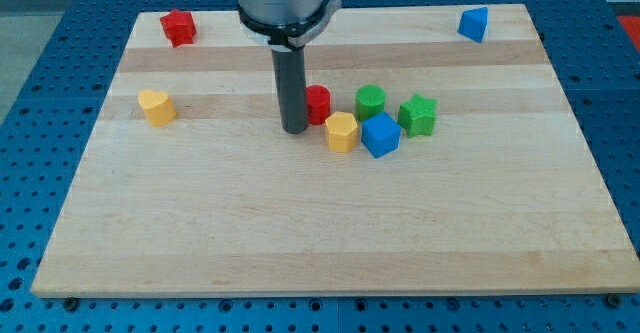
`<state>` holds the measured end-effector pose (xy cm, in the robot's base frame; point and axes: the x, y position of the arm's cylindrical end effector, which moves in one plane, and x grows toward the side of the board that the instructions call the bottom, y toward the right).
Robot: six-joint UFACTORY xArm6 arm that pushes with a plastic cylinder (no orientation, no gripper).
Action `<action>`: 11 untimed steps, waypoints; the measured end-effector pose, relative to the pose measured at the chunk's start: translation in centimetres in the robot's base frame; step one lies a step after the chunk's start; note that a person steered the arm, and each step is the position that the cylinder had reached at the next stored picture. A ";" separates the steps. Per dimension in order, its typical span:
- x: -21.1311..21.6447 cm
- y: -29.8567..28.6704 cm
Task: Slightly move the red circle to the left side of the green circle
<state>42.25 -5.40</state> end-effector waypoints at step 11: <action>-12.2 2.0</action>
